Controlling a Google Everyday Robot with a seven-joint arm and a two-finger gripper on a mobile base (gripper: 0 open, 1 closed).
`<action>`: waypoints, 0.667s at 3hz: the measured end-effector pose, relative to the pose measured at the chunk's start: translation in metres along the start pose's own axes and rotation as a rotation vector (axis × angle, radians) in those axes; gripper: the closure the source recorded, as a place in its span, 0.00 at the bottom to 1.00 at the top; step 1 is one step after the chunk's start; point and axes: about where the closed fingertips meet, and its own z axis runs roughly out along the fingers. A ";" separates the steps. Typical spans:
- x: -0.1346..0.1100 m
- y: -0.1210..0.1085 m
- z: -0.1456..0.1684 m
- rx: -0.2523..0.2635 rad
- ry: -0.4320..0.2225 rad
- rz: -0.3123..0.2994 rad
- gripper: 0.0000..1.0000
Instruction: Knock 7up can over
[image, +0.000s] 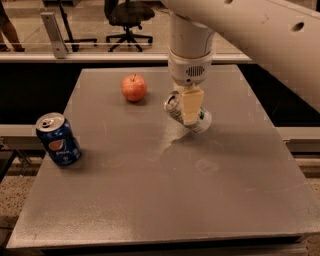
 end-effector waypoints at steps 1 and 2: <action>-0.005 -0.001 0.008 0.013 0.012 -0.016 0.00; -0.005 -0.001 0.008 0.013 0.012 -0.016 0.00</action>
Offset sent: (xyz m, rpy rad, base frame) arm -0.0030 0.0011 -0.0068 -0.0213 0.0047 0.0117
